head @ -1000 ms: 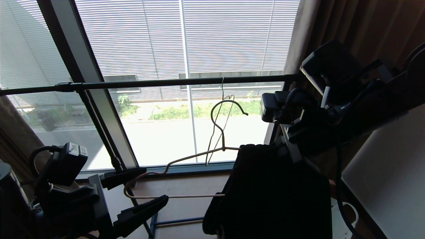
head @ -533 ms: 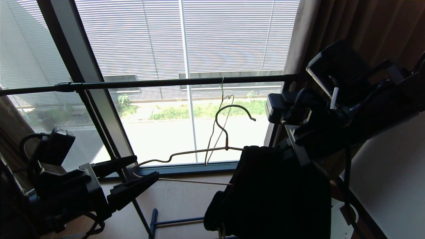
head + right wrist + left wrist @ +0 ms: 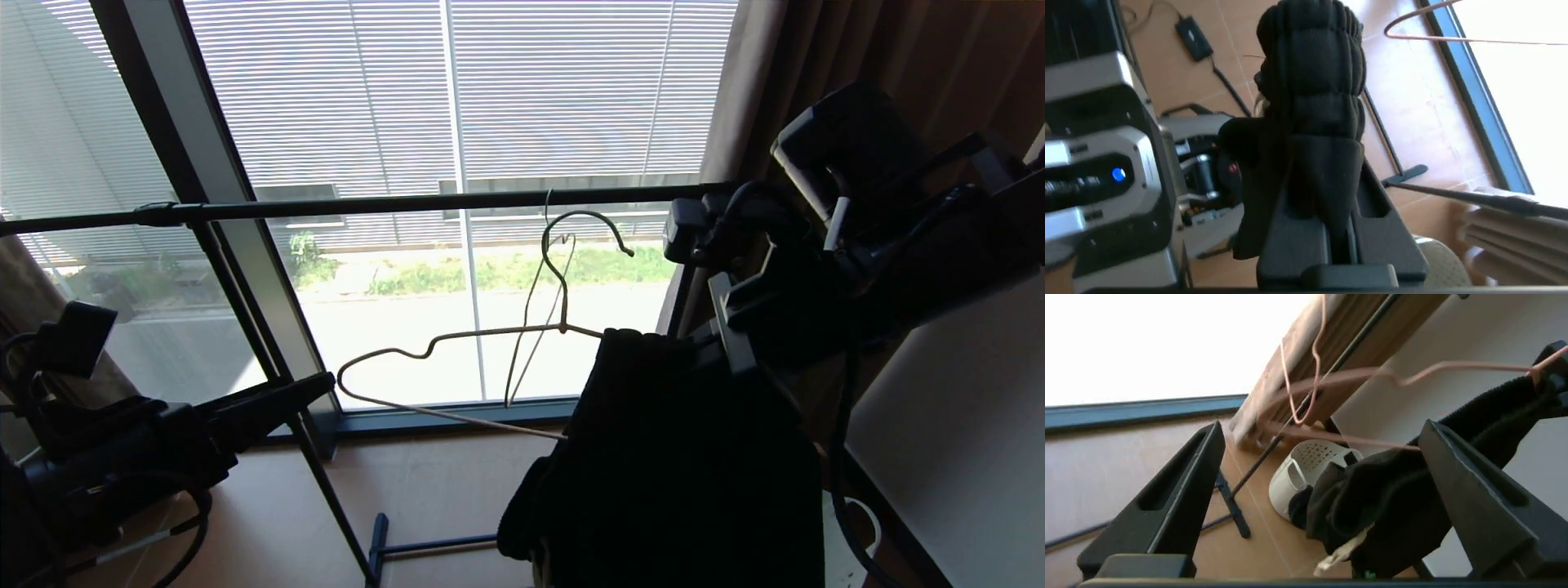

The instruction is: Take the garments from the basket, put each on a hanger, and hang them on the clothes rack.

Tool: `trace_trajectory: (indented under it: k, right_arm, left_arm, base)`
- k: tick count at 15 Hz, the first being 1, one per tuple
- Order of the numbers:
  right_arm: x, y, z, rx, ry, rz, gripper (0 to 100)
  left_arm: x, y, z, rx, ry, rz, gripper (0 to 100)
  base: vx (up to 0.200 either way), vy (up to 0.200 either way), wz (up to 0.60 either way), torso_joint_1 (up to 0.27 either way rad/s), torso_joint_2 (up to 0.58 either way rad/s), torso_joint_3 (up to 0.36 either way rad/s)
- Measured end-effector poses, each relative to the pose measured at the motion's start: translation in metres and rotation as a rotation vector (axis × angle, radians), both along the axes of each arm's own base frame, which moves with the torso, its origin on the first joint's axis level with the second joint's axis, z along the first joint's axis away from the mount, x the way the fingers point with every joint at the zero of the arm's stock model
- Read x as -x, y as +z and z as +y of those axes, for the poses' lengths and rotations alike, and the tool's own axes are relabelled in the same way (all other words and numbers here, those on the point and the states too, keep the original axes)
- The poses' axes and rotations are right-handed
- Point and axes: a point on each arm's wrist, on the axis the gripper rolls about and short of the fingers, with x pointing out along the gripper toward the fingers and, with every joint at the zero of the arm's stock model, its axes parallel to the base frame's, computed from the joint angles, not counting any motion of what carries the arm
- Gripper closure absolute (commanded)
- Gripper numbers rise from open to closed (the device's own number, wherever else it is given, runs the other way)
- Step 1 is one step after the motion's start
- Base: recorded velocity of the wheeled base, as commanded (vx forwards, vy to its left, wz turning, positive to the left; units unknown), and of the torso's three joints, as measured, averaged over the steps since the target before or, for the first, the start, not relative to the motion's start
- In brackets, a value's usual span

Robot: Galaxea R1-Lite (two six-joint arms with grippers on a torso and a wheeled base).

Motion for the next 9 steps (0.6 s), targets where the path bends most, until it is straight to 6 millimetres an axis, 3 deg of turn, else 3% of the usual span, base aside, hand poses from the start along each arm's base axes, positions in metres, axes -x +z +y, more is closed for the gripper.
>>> trace_trajectory:
  k: [4, 9]
  right_arm:
    - [0.001, 0.013, -0.005, -0.156, -0.047, 0.027, 100]
    - [0.009, 0.027, -0.026, -0.338, 0.059, -0.006, 100]
  left_arm:
    - [0.007, -0.015, 0.004, 0.092, -0.024, 0.169, 0]
    - [-0.018, -0.028, -0.017, 0.198, -0.123, 0.388, 0]
  base:
    - [0.000, 0.000, 0.00, 0.000, 0.00, 0.000]
    - [0.000, 0.000, 0.00, 0.000, 0.00, 0.000]
